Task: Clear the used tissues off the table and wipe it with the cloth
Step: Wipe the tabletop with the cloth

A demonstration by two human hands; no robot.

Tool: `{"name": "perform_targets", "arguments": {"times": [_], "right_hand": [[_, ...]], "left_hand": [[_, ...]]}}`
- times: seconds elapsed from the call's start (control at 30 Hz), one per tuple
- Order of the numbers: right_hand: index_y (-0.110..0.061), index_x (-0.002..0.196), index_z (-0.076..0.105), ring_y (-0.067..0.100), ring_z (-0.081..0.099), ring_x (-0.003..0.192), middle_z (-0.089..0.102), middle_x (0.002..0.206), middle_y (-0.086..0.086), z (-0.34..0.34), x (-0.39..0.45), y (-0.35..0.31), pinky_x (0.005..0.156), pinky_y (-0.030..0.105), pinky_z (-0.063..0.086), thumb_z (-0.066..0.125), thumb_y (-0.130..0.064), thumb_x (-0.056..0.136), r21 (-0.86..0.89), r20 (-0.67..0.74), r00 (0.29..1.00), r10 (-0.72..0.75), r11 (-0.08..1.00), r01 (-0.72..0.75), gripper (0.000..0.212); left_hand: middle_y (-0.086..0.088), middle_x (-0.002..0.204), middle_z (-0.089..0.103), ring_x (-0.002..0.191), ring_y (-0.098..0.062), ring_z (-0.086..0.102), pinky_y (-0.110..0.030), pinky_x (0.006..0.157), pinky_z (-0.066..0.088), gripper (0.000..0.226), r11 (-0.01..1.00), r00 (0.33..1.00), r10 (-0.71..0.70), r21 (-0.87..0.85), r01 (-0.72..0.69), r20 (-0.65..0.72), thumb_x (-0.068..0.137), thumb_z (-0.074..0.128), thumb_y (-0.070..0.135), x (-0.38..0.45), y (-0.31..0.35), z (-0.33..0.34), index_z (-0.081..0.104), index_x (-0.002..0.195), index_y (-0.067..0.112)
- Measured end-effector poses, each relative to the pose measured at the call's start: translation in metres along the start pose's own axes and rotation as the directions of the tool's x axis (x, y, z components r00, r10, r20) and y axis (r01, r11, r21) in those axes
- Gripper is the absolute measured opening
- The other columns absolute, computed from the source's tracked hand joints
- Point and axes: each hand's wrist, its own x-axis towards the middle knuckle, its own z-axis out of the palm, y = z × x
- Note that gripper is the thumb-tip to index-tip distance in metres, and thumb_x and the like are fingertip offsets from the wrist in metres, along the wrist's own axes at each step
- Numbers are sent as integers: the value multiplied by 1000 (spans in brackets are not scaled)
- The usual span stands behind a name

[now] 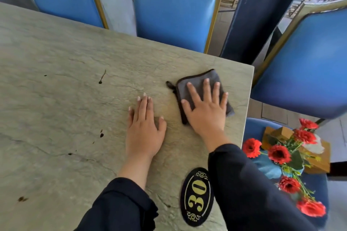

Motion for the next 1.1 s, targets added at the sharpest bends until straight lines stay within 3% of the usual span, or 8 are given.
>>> {"name": "perform_targets", "arguments": {"times": [0.17, 0.4, 0.6, 0.77, 0.87, 0.93, 1.0, 1.1], "right_hand": [[-39, 150, 9, 39, -13, 144, -6, 160, 11, -3, 56, -11, 113, 61, -9, 18, -60, 93, 1, 53, 983, 178, 984, -178, 62], [-44, 149, 9, 34, -14, 146, -4, 161, 5, 4, 16, -38, 115, 57, -9, 17, -61, 94, 17, 66, 978, -199, 980, 198, 58], [-42, 149, -2, 33, -21, 144, -15, 159, 7, -2, -62, -31, 114, 54, -16, 17, -58, 96, 31, 78, 996, 32, 999, -35, 59], [-30, 152, 14, 27, -13, 147, -5, 161, 7, -22, -85, -27, 116, 42, -9, 35, -37, 99, 275, 195, 975, -108, 960, 51, 57], [-20, 148, 31, 22, 1, 148, 12, 160, 5, -31, -82, -6, 118, 35, -1, 40, -21, 98, 452, 57, 990, 128, 881, -140, 50], [-13, 147, 32, 24, 7, 148, 24, 157, 7, -27, -87, 1, 119, 37, 2, 39, -17, 98, 499, -39, 959, 281, 837, -225, 49], [-9, 145, 33, 24, 13, 147, 32, 153, 9, -19, -96, 2, 119, 35, 3, 38, -15, 98, 582, -95, 939, 332, 783, -218, 47], [-9, 145, 32, 20, 13, 147, 32, 153, 7, -12, -109, 4, 116, 22, -3, 34, -10, 99, 616, -138, 946, 294, 773, -151, 46]], "left_hand": [[-2, 161, -2, 148, -15, -5, -39, 121, -1, 70, 999, 1000, -5, 47, 4, 13, 90, 12, 44, 1, 0, 2, 4, 152, 12], [-4, 161, 6, 148, -17, 0, -39, 120, -1, 67, 1000, 1000, 17, 21, -17, -12, 89, 9, 36, -1, 1, 1, 12, 151, 10], [-7, 160, 8, 148, -20, 3, -39, 121, 1, 55, 999, 999, 32, -33, -33, -26, 98, 21, 21, 0, -2, 1, 15, 151, 7], [-10, 159, 13, 147, -19, 8, -31, 119, 2, 52, 920, 999, -44, -389, 50, 23, 99, 23, 19, -2, -1, -14, 18, 150, 6], [-12, 157, 19, 145, -23, 17, -27, 114, 15, 55, 860, 981, -181, -495, 125, -66, 96, 38, 9, -9, 20, -25, 23, 149, 7], [-8, 154, 28, 143, -21, 23, -35, 117, 22, 56, 912, 989, 40, -400, -93, -139, 91, 43, 6, -18, 46, -26, 32, 145, 11], [2, 156, 24, 145, -15, 17, -47, 118, 19, 53, 901, 940, 340, -282, -329, -10, 94, 41, 14, -27, 71, -16, 32, 146, 19], [14, 160, -1, 147, -15, -8, -57, 116, -3, 52, 917, 904, 398, -25, -399, 157, 100, 24, 41, -35, 82, 7, 12, 150, 34]]}}
